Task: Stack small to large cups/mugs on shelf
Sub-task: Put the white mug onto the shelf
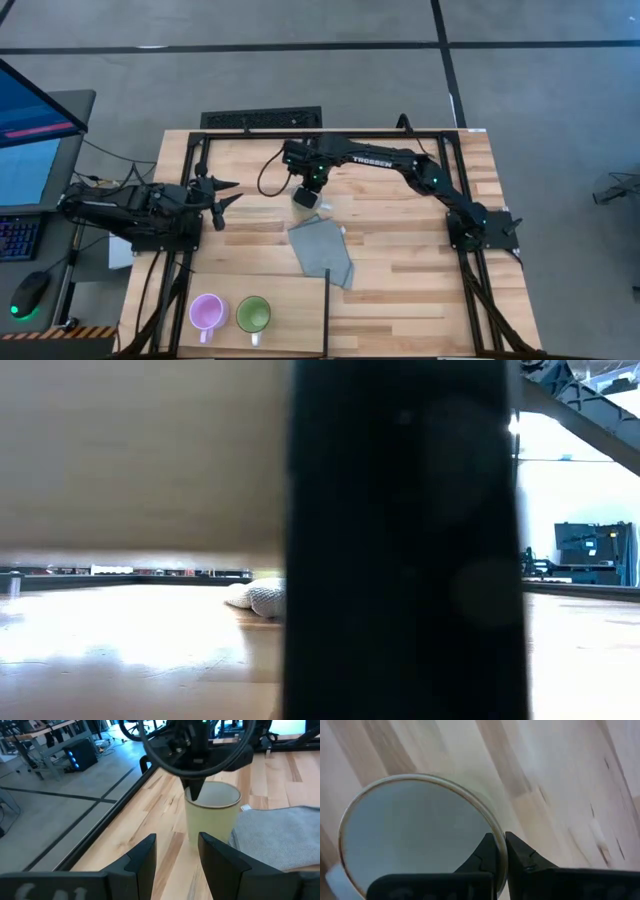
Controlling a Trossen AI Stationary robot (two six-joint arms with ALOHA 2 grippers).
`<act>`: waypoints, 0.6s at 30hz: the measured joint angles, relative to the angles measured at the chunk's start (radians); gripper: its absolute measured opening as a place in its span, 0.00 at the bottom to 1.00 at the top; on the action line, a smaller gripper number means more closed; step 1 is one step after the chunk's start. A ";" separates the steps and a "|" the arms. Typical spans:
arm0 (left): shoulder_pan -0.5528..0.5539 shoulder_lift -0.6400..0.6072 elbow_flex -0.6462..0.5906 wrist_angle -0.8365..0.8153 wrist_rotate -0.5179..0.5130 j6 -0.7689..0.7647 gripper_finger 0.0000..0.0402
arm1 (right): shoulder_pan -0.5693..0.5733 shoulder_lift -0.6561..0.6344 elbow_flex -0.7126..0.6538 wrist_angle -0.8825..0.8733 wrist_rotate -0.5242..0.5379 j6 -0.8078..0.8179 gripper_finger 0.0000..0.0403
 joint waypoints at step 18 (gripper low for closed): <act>0.000 0.000 0.000 -0.020 0.005 -0.020 0.34 | -0.030 0.003 0.001 -0.030 0.011 0.013 0.07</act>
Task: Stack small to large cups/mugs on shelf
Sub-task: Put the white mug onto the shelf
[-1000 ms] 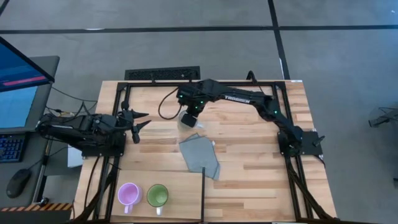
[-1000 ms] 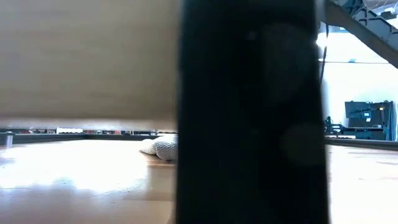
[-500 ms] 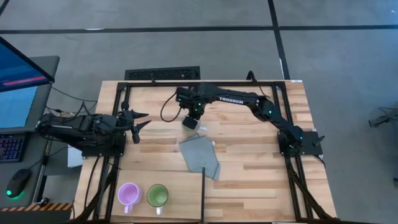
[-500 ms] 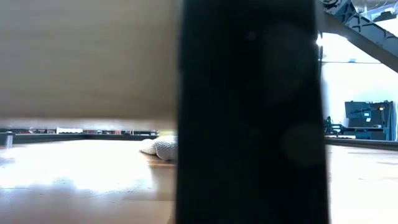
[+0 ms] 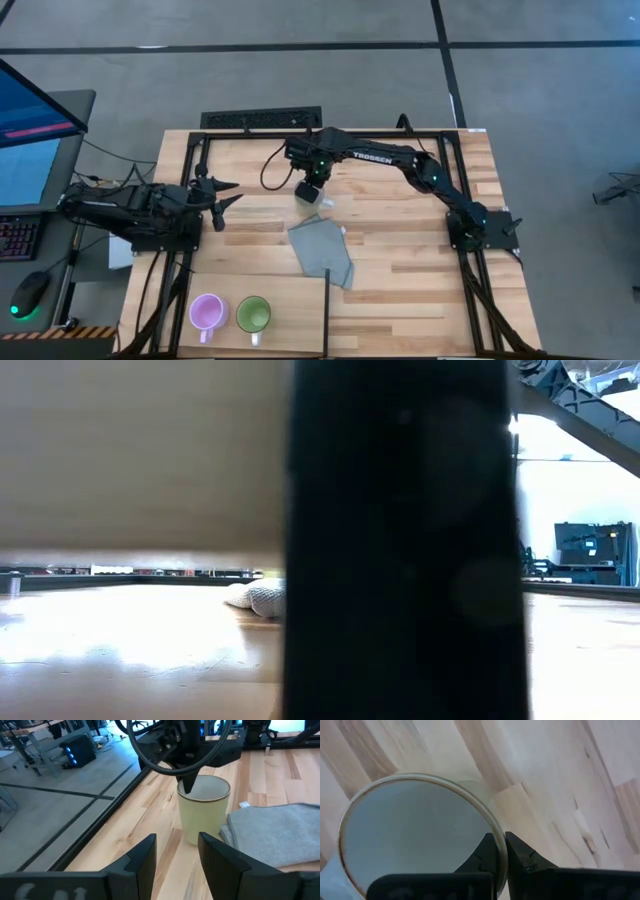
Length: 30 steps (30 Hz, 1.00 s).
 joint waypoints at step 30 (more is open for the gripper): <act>0.000 0.000 0.000 -0.025 0.005 -0.034 0.34 | -0.003 0.000 0.000 -0.016 0.001 -0.001 0.14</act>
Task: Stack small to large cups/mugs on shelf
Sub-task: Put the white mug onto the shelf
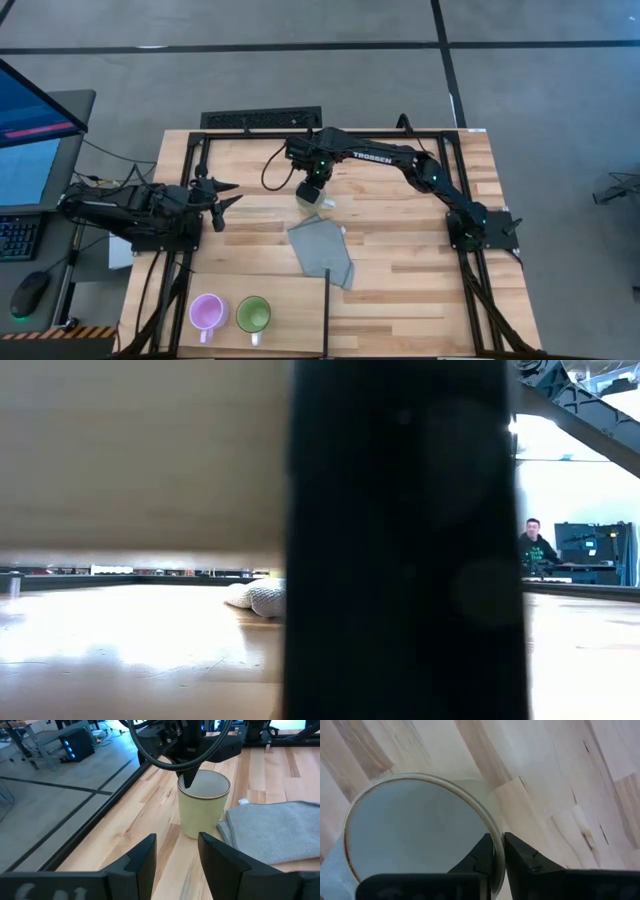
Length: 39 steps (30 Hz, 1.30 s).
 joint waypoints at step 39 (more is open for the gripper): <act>0.000 0.000 0.000 -0.005 0.000 0.000 0.34 | 0.027 -0.001 0.000 0.046 -0.006 -0.029 0.14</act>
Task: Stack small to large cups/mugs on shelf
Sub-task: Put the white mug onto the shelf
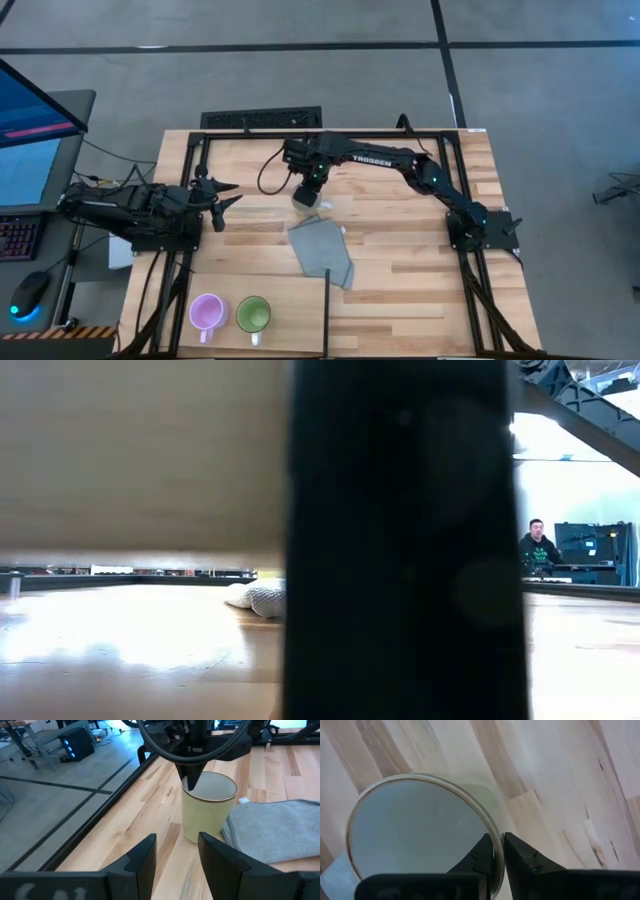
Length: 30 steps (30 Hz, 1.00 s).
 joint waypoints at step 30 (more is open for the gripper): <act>0.000 0.000 0.000 -0.009 0.000 -0.010 0.34 | 0.031 -0.005 0.000 -0.002 0.083 -0.052 0.47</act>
